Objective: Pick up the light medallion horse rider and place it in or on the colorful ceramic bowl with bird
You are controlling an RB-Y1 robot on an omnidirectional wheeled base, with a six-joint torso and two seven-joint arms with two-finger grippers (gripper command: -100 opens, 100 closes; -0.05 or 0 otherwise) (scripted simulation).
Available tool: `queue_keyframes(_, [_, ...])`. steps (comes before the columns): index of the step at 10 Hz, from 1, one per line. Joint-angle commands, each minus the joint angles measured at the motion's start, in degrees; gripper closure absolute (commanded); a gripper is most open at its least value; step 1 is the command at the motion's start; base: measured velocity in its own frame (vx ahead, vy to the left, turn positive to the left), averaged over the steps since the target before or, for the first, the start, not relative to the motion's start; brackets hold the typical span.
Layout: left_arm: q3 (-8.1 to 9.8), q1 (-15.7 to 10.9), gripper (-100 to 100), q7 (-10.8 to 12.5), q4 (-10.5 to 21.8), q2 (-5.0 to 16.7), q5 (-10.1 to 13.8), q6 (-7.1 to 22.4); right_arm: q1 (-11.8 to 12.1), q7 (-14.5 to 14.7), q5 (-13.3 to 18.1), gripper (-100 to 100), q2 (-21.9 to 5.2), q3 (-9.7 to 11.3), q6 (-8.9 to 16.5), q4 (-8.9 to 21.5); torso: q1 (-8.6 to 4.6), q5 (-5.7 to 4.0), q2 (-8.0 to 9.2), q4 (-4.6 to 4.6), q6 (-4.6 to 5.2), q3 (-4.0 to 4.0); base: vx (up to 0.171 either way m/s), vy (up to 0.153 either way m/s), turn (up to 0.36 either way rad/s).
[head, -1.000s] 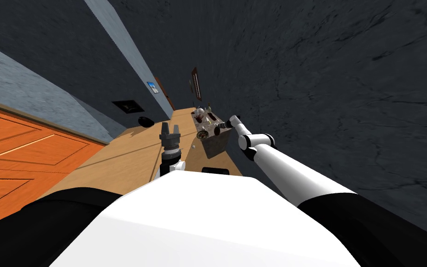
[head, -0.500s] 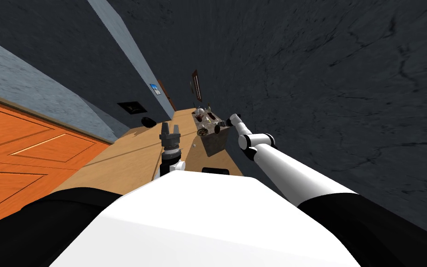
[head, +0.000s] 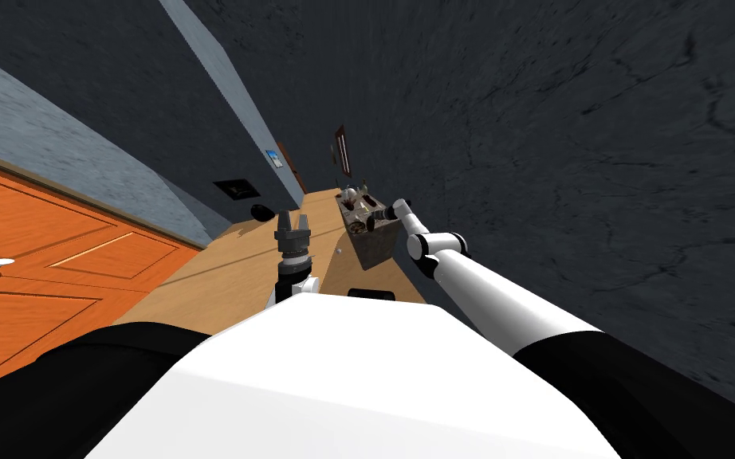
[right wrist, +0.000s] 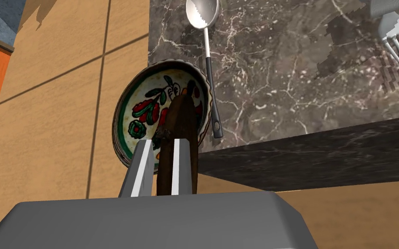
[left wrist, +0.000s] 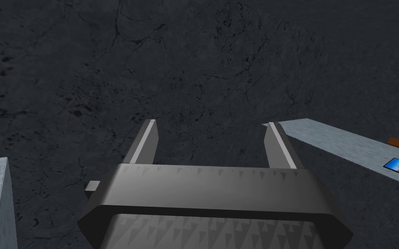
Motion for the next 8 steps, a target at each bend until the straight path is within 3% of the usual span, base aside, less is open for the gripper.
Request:
queue_keyframes(1, [0.0,0.0,0,0.0,0.0,0.0,0.0,0.0,-2.1,2.5,-1.9,100,-0.2,-1.1,-1.1,2.9,0.0,0.0,0.0,0.0,0.0,0.0,0.033,0.163,0.022])
queue_keyframes(2, [0.0,0.0,0,0.0,0.0,0.0,0.0,0.0,-2.1,2.5,-1.9,100,-0.2,-1.1,-1.1,2.6,-0.22,-0.02,0.01,0.03,0.06,0.01,0.003,0.064,0.007])
queue_keyframes(4, [0.02,0.0,0,0.0,0.0,0.0,0.0,0.0,-2.0,3.2,-3.0,100,0.4,-1.6,-1.2,5.4,-0.98,-0.2,0.13,-0.01,0.21,0.05,0.006,0.028,0.002])
queue_keyframes(5, [0.01,0.0,0,0.0,0.0,0.0,0.0,0.0,-2.0,3.2,-3.0,100,0.4,-1.6,-1.2,4.7,-0.88,-0.2,0.1,-0.01,0.15,0.04,0.013,0.08,0.003])
queue_keyframes(7, [0.01,0.0,0,0.0,0.0,0.0,0.0,0.0,-2.3,3.7,-3.5,100,0.4,-1.9,-1.4,6.2,-0.75,-0.16,0.07,0.01,0.12,0.04,0.014,0.059,0.006])
queue_keyframes(8, [0.01,0.0,0,0.0,0.0,0.0,0.0,0.0,-2.4,4.0,-3.5,-100,0.4,-1.9,-1.5,6.4,-0.91,-0.19,0.09,0.03,0.15,0.05,0.001,0.008,0.002])
